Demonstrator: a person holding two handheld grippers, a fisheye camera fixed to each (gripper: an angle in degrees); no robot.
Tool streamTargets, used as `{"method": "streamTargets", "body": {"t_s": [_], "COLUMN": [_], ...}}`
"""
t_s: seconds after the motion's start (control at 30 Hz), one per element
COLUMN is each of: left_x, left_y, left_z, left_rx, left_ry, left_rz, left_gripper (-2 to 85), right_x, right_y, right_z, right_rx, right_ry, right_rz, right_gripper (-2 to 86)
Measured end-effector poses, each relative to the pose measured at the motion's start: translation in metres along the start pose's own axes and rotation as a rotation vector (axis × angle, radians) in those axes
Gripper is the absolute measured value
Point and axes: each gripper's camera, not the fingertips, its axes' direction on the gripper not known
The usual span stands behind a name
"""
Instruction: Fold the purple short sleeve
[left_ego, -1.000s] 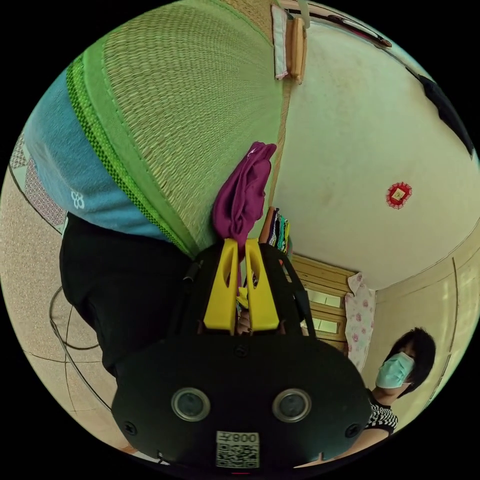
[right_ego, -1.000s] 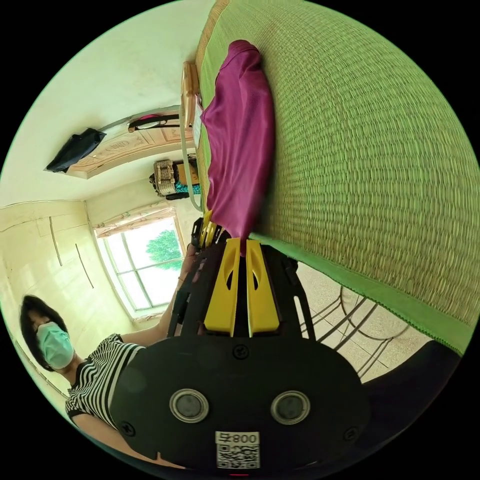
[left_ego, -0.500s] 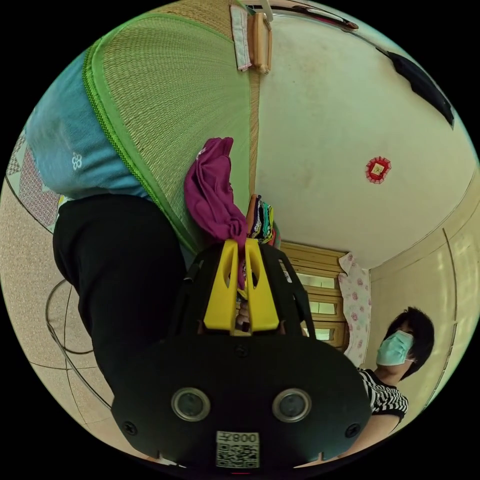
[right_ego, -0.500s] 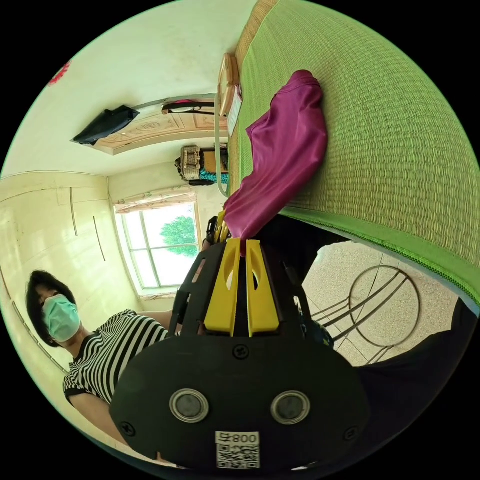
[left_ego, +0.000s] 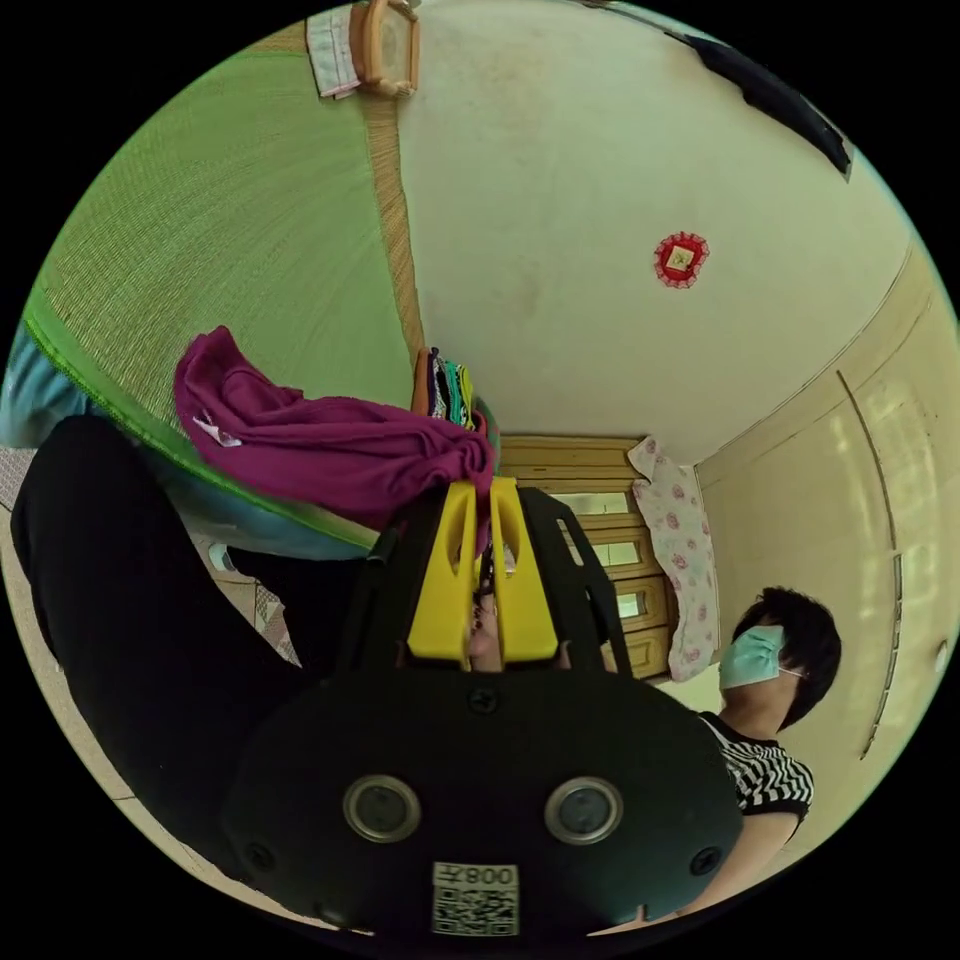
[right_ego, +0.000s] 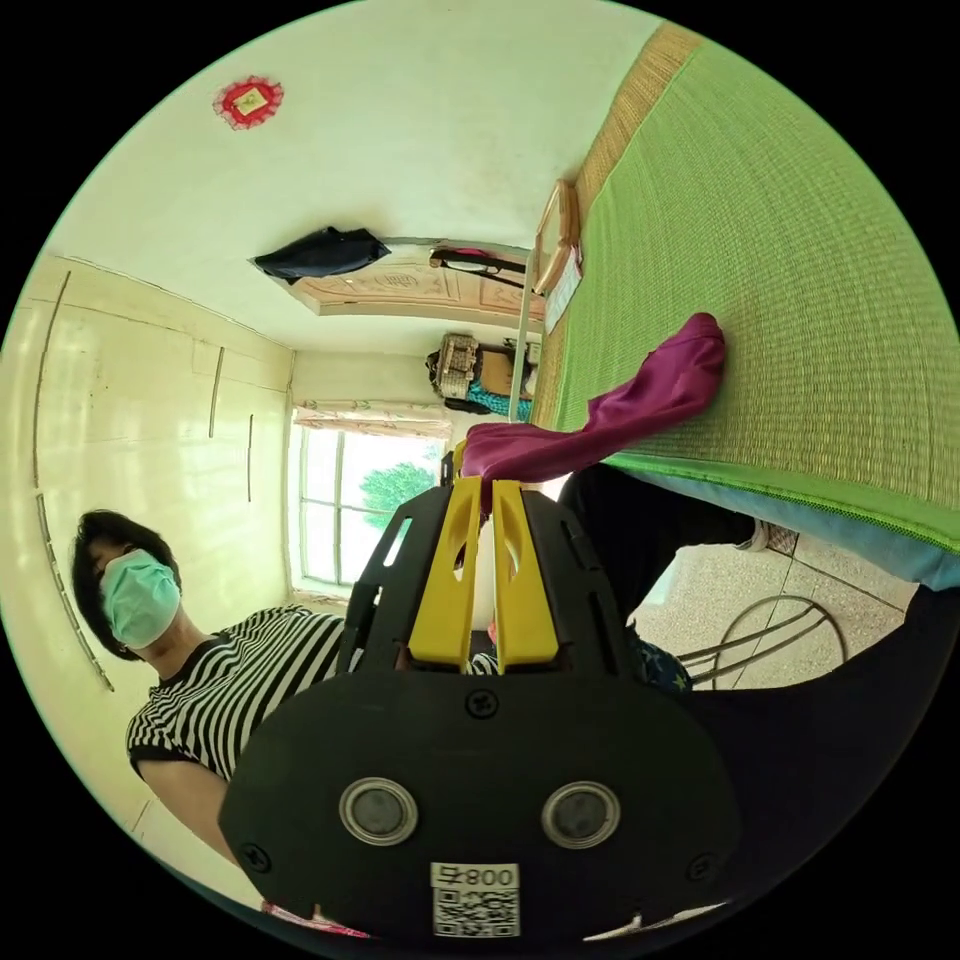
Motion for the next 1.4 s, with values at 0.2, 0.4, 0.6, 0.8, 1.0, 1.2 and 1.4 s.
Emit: {"method": "streamTargets", "body": {"t_s": [0.2, 0.4, 0.6, 0.8, 1.0, 1.2, 1.4], "left_x": [0.082, 0.155, 0.217, 0.286, 0.406, 0.545, 0.560], "left_y": [-0.040, -0.086, -0.147, -0.241, -0.356, -0.423, -0.442], "left_z": [0.086, 0.190, 0.314, 0.458, 0.622, 0.782, 0.939], "left_rx": [-0.097, -0.212, -0.318, -0.384, -0.349, -0.330, -0.418], "left_ry": [0.038, 0.054, 0.033, -0.014, -0.019, 0.005, 0.016], "left_rz": [0.064, 0.087, 0.081, 0.126, 0.314, 0.627, 0.639], "left_gripper": [2.5, 2.5, 2.5, 2.5, 2.5, 2.5, 2.5], "right_x": [-0.022, -0.036, -0.033, -0.038, -0.099, -0.189, -0.129], "right_y": [0.027, 0.043, 0.028, -0.065, -0.228, -0.314, -0.311], "right_z": [-0.087, -0.182, -0.281, -0.396, -0.535, -0.664, -0.779], "right_rx": [0.111, 0.232, 0.313, 0.347, 0.395, 0.491, 0.609], "right_ry": [-0.034, -0.040, 0.016, 0.129, 0.181, 0.361, 0.523], "right_rz": [-0.088, -0.156, -0.145, -0.155, -0.285, -0.446, -0.289], "right_gripper": [1.8, 1.8, 1.9, 1.8, 1.7, 1.6, 1.5]}}
